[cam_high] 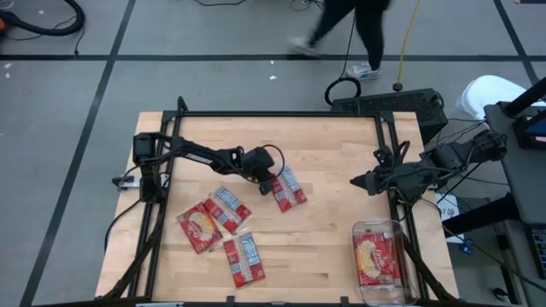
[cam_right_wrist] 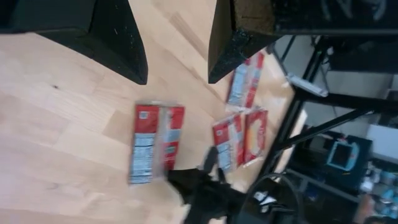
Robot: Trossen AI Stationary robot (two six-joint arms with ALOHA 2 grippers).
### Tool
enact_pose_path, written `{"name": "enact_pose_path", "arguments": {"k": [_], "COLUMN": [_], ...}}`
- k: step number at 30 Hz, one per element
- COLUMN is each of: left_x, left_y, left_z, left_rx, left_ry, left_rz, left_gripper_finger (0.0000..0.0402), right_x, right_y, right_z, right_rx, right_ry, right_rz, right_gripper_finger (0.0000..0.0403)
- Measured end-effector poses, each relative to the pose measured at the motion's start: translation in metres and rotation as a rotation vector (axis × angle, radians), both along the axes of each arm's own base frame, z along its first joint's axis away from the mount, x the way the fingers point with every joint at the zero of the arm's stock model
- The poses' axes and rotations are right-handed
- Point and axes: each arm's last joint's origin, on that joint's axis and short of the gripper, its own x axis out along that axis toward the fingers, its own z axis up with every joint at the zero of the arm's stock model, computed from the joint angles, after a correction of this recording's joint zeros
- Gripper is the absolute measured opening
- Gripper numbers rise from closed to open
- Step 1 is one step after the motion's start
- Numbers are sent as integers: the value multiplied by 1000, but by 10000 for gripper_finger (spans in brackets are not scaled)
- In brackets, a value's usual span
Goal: Sort popcorn bags into baskets
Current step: Put the popcorn bag into the transparent bin
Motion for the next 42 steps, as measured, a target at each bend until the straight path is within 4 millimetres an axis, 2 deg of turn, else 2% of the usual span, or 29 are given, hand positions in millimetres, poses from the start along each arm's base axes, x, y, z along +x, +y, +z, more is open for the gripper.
{"name": "enact_pose_path", "arguments": {"k": [3,7,14,20,26,33,38,42], "left_x": [3,6,0,-12,-17,-17,-18,-17], "left_y": [-1,-4,-16,-28,-43,-72,-88,-100], "left_z": [13,50,112,142,157,163,168,180], "left_rx": [9,-23,-36,-7,33,299,368,441], "left_ry": [-82,-265,-547,-628,-685,-706,-716,-721], "left_rz": [12,64,75,75,26,-143,-128,-79], "left_gripper_finger": [6,4,2,1,1,1,1,1], "right_x": [0,3,9,18,31,55,64,66], "right_y": [-3,-7,-13,-17,-24,-31,-34,-38], "right_z": [-3,-3,1,10,13,17,19,24], "right_rx": [3,-14,-69,-153,-148,-96,-83,-13], "right_ry": [34,32,-6,-92,-132,-220,-269,-321], "right_rz": [-38,-61,-58,12,69,164,200,166], "right_gripper_finger": [160,160,160,174,196,219,226,227]}}
